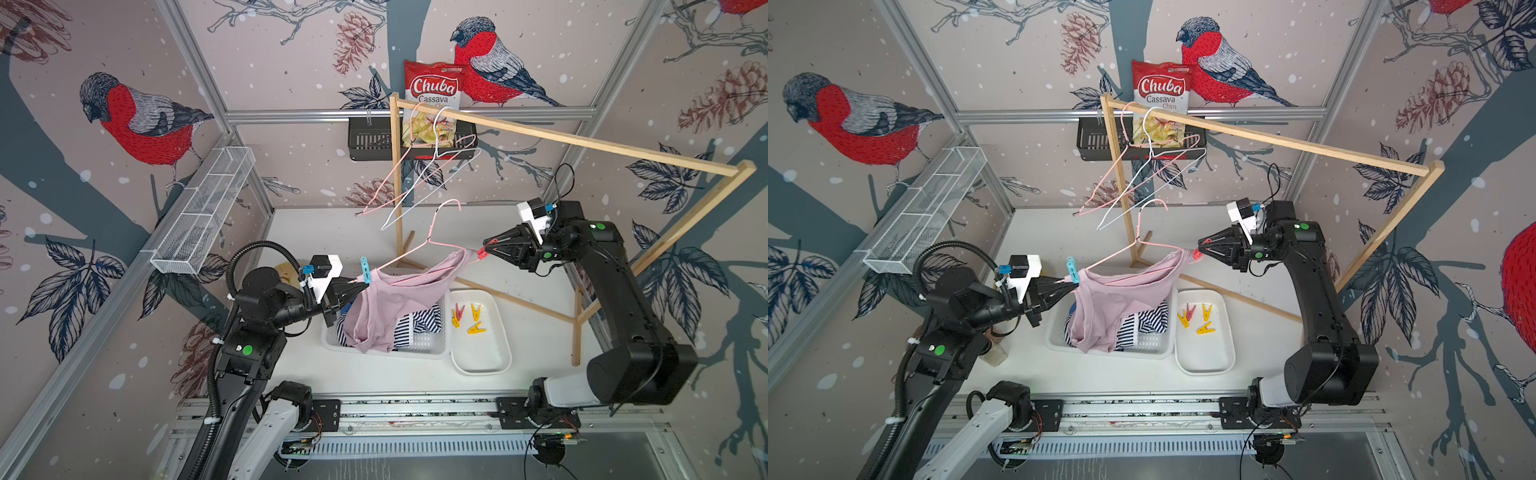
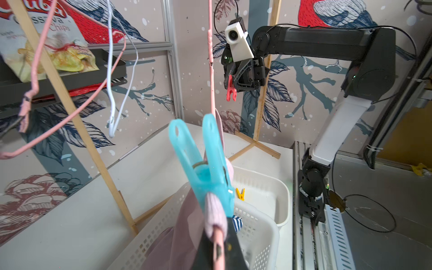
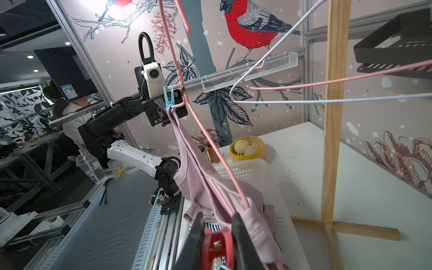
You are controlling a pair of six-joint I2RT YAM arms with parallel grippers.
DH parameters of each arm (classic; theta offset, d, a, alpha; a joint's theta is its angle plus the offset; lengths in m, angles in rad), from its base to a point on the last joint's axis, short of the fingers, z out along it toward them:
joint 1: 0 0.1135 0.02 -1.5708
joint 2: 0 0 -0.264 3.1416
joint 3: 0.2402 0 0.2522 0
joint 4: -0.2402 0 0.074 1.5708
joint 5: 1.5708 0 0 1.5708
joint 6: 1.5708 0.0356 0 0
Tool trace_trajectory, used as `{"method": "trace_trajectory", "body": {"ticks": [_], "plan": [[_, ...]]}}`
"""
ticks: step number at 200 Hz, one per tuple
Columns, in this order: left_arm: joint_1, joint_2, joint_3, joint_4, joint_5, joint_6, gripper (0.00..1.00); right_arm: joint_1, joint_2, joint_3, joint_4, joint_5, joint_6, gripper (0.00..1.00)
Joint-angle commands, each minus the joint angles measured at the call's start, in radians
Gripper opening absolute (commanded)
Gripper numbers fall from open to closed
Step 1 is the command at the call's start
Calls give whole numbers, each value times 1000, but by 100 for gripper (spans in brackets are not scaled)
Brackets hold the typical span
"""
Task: Remove the clothespins securing tank tops to the hanger
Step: Adjust the clothesline at the center of the board.
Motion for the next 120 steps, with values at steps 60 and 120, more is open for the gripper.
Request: {"method": "trace_trajectory", "body": {"ticks": [60,120], "plan": [[2,-35,-20,51,-85,-34,0,-8,134,286,-87,-90,30,0],[2,-11,-9,57,-82,-26,0,-25,373,846,-85,-55,280,0]]}}
